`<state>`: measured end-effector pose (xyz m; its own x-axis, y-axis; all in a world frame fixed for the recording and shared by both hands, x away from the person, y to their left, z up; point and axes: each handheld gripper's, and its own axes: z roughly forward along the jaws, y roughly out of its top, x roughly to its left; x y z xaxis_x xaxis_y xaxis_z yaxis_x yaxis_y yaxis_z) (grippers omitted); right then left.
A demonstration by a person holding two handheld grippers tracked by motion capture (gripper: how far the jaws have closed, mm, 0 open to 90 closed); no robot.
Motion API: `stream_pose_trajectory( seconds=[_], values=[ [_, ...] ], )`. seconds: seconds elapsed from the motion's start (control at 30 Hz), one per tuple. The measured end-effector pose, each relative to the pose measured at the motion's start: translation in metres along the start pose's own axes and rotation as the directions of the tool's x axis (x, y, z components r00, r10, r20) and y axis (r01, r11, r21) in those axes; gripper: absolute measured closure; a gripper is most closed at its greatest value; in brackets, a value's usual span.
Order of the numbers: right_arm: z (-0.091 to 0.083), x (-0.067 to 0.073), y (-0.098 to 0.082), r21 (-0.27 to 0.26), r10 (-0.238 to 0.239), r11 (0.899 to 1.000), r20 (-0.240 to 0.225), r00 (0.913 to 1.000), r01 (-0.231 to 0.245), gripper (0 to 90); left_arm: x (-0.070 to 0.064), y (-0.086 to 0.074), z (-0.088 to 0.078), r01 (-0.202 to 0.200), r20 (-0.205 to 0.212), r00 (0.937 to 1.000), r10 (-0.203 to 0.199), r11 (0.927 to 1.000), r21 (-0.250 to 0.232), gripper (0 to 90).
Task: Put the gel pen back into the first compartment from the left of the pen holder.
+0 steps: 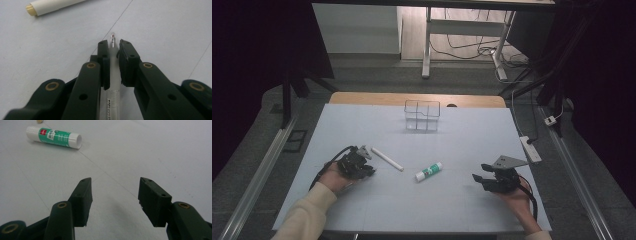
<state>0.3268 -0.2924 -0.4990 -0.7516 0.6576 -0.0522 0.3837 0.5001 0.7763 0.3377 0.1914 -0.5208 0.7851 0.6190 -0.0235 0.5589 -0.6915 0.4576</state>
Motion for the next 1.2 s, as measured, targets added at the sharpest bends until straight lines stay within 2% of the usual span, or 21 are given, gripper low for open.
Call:
stream_pose_trajectory(
  seconds=[0.4, 0.63, 1.2],
  values=[
    [0.003, 0.001, -0.001, 0.021, -0.003, 1.000, 0.000, 1.0000, 0.003, 43.1, -0.001, 0.000, 0.000, -0.008, -0.008, 0.9999, 0.008, 1.0000, 0.001, 79.7],
    [0.008, 0.004, -0.002, 0.055, -0.027, 0.998, 0.008, 0.9996, 0.026, 42.4, -0.002, 0.000, 0.000, -0.011, -0.011, 0.9999, 0.011, 0.9999, 0.002, 79.7],
    [0.011, 0.005, -0.003, 0.085, -0.027, 0.996, -0.002, 0.9996, 0.027, 41.7, -0.003, 0.001, 0.000, -0.017, -0.022, 0.9996, 0.017, 0.9999, 0.001, 79.7]
  ],
)
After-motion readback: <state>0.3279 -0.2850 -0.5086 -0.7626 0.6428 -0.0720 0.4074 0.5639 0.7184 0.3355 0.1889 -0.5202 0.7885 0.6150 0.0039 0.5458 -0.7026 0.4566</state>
